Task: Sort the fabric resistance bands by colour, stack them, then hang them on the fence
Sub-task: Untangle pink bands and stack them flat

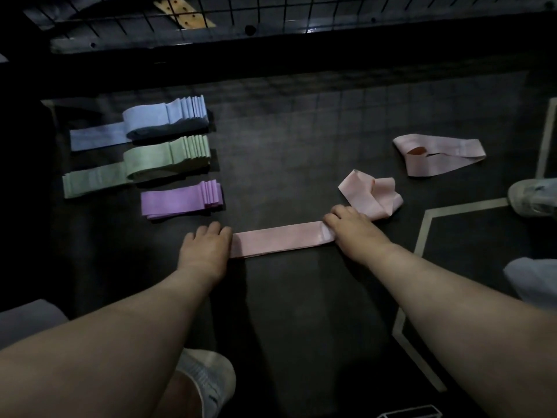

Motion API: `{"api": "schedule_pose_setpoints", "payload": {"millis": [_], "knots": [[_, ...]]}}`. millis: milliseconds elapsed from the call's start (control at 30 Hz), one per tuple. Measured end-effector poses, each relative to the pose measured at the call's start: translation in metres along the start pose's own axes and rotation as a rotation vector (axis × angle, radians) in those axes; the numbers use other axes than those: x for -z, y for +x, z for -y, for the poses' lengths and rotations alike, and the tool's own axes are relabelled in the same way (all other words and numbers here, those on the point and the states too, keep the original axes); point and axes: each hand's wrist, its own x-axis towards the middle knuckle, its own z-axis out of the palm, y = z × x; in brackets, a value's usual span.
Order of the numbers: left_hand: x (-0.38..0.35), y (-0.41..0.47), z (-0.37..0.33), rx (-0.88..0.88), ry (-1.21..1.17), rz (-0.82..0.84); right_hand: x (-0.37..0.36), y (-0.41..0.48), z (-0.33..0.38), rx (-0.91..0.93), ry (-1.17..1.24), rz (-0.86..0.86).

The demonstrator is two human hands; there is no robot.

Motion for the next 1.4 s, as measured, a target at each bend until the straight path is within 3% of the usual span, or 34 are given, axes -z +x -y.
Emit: {"api": "schedule_pose_setpoints", "payload": {"millis": [100,167,300,400,500,767,1400], "knots": [[0.0,-0.001,0.003,0.005,-0.029,0.047,-0.002,-0.007,0.0,-0.042,0.067,-0.009],[0.001,-0.006,0.003,0.068,-0.111,0.058,-0.004,-0.014,0.004,-0.189,0.215,-0.022],[0.008,-0.008,-0.006,0.654,-0.644,-0.078,-0.008,-0.014,0.013,-0.631,0.623,-0.219],[0.001,-0.001,-0.006,0.952,-0.983,-0.069,-0.013,-0.008,0.014,-0.769,0.739,-0.253],[-0.003,0.0,-0.007,0.947,-1.121,-0.045,-0.013,-0.004,0.014,-0.78,0.784,-0.249],[0.001,-0.005,-0.008,0.989,-1.188,-0.151,-0.011,-0.003,0.018,-0.76,0.797,-0.246],[-0.001,-0.001,-0.01,0.987,-1.154,-0.139,-0.013,-0.006,0.014,-0.741,0.697,-0.296]]}}
